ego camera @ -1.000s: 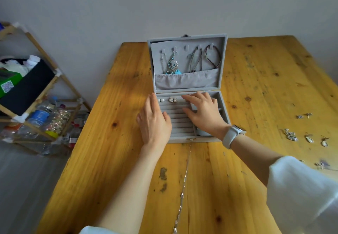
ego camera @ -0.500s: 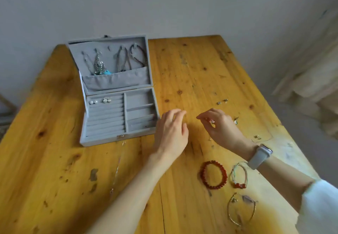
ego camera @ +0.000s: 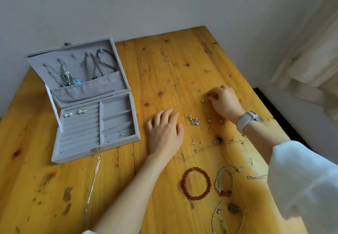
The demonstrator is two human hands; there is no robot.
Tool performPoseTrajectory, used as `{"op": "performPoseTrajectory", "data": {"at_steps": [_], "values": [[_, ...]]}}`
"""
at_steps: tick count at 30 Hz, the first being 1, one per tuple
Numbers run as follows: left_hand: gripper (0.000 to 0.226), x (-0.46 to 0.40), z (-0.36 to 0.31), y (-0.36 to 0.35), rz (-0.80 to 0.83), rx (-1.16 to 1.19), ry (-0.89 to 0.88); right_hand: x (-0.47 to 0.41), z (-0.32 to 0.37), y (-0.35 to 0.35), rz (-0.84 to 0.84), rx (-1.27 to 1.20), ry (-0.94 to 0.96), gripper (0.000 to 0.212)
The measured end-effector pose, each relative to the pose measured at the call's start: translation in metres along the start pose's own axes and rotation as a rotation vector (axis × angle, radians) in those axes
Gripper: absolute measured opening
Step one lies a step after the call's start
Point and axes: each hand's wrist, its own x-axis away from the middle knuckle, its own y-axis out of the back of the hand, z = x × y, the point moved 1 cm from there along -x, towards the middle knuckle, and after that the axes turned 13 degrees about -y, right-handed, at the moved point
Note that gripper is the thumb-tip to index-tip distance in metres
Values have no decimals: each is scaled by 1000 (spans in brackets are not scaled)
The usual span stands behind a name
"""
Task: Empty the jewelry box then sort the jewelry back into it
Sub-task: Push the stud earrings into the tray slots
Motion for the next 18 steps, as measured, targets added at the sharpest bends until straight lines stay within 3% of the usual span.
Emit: {"op": "performPoseTrajectory", "data": {"at_steps": [8,18], "values": [[26,-20,0,9,15,196,158,10,-6,5,-63,-184,40,17],[29,-93,-41,-16,85,349,73,34,-22,30,-133,-402,-4,18]]}}
